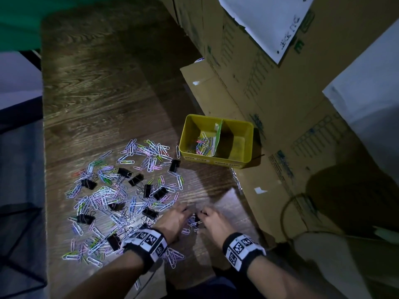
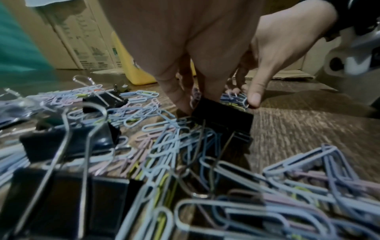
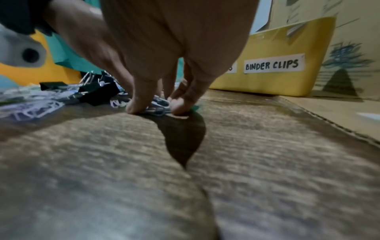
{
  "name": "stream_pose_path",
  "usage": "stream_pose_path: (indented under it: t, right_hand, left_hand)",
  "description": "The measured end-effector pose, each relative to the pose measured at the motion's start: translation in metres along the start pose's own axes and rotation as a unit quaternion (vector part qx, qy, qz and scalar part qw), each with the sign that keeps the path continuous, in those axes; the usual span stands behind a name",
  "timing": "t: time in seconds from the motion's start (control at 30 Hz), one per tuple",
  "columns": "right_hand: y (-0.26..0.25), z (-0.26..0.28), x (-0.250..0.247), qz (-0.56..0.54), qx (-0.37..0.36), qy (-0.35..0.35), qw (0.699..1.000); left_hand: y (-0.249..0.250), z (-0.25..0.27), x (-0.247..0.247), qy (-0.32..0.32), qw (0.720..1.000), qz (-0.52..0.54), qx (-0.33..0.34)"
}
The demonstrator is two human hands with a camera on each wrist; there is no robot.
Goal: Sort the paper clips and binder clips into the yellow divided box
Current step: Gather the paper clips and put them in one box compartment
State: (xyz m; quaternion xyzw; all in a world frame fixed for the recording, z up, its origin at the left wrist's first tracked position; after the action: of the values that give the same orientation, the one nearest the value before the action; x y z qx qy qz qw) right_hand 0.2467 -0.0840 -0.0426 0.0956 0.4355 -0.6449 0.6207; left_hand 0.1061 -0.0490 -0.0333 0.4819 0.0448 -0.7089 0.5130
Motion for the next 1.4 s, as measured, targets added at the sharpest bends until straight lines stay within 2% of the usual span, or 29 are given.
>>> stream_pose_path:
  t: [0.13,0.23,0.33,0.4,0.5,0.57,0.63,0.77,0.83,0.93,1.0,1.07,1.17,1.23,1.3,1.4]
  right_hand:
    - [0.004,-0.003,-0.001,-0.02,0.012,-0.005,1.0]
    - [0.005,-0.003,-0.005,-0.022,0.039,-0.021,0.999]
    - [0.002,-0.004,-0.012,-0.026,0.047,-0.016,0.998]
    - [0.003,-0.003,-0.017,-0.056,0.062,-0.016,0.996]
    - [0.007,0.001,-0.024,-0.14,0.092,-0.022,0.986]
    - [0.012,0.004,-0.031,-0.191,0.095,0.002,0.977]
    - [0.013,0.011,-0.045,-0.25,0.087,0.038,0.964]
    - [0.016,0.02,-0.076,-0.384,0.045,0.161,0.908]
    - [0.013,0.022,-0.09,-0.451,0.032,0.194,0.87]
    - [0.003,0.025,-0.121,-0.483,0.001,0.235,0.844]
    - [-0.004,0.026,-0.146,-0.493,-0.034,0.265,0.828]
    - [-0.007,0.021,-0.169,-0.497,-0.056,0.282,0.819]
    - [0.001,0.003,-0.194,-0.457,-0.034,0.324,0.827]
    - [0.011,-0.01,-0.208,-0.4,0.017,0.341,0.85]
    - [0.017,-0.023,-0.221,-0.34,0.039,0.352,0.871]
    - [0.02,-0.039,-0.232,-0.266,0.035,0.345,0.9]
  left_hand:
    - [-0.006,0.005,-0.01,0.043,0.994,0.097,0.017]
    - [-0.011,0.01,-0.019,0.07,0.985,0.152,-0.028]
    - [-0.019,0.013,-0.023,0.098,0.961,0.245,-0.088]
    - [-0.026,0.015,-0.024,0.097,0.932,0.324,-0.129]
    - [-0.035,0.021,-0.031,0.122,0.85,0.485,-0.166]
    - [-0.036,0.023,-0.043,0.144,0.807,0.553,-0.147]
    - [-0.032,0.023,-0.064,0.156,0.787,0.583,-0.124]
    - [-0.024,0.007,-0.117,0.181,0.775,0.602,-0.069]
    - [-0.016,-0.008,-0.148,0.214,0.772,0.597,-0.044]
    - [-0.007,-0.035,-0.187,0.271,0.773,0.572,-0.028]
    - [-0.003,-0.053,-0.2,0.29,0.797,0.528,-0.044]
    - [-0.004,-0.07,-0.202,0.282,0.842,0.454,-0.076]
    - [0.0,-0.081,-0.193,0.2,0.928,0.294,-0.113]
    - [-0.001,-0.082,-0.186,0.184,0.946,0.241,-0.119]
    - [-0.005,-0.076,-0.181,0.231,0.928,0.274,-0.1]
    - [-0.007,-0.054,-0.173,0.332,0.864,0.37,-0.077]
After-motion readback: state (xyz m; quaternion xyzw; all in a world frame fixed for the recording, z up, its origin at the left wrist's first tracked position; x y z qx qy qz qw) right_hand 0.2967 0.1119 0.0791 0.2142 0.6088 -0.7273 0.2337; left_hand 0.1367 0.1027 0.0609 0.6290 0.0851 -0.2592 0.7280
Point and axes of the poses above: each hand's wrist, its own z-axis away from the middle knuckle, its own x-axis out of the palm, y = z × x, the point moved 3 cm from there along -z, towards the middle knuckle, and after that the axes turned 10 degrees about -y, right-handed, at the moved point
